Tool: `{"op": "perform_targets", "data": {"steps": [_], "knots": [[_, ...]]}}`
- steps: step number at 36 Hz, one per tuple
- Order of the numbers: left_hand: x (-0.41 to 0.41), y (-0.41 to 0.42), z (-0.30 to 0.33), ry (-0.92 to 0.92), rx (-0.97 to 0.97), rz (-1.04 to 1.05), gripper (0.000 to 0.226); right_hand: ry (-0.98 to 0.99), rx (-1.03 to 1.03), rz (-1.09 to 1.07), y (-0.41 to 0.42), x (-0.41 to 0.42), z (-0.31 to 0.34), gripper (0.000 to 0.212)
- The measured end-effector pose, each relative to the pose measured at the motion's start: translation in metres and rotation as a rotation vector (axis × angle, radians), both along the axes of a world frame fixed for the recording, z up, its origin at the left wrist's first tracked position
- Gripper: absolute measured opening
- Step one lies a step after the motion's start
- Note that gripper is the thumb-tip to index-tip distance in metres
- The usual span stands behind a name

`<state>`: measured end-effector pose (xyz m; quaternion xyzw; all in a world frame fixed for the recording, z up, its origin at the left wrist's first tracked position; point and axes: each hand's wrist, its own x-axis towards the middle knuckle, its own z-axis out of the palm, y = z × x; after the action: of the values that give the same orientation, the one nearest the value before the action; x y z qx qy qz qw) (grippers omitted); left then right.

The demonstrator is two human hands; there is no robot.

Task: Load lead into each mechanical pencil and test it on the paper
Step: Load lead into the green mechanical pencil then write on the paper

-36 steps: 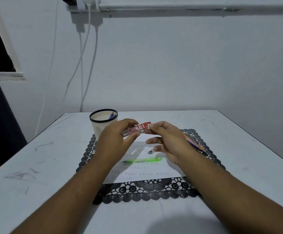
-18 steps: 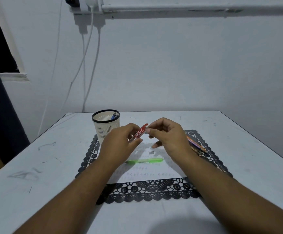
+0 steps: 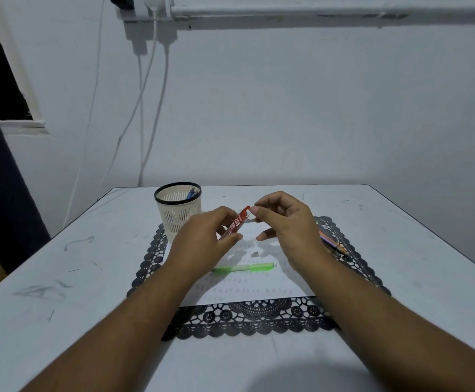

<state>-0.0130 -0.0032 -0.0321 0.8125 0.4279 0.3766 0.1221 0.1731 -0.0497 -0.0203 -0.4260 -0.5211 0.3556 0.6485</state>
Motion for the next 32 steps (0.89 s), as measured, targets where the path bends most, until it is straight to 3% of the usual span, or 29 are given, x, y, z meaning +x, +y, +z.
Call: {"op": "perform_targets", "data": {"steps": [7,32], "knots": [[-0.0013,0.0005,-0.0005,-0.016,-0.029,-0.010,0.026,0.012,-0.020,-0.021,-0.0005,-0.0019,-0.0011,0.013],[-0.0018,0.0004,-0.0020,-0.011,-0.027,-0.030,0.030,0.058,-0.004,-0.012,-0.0005,-0.0028,-0.0002,0.008]]}}
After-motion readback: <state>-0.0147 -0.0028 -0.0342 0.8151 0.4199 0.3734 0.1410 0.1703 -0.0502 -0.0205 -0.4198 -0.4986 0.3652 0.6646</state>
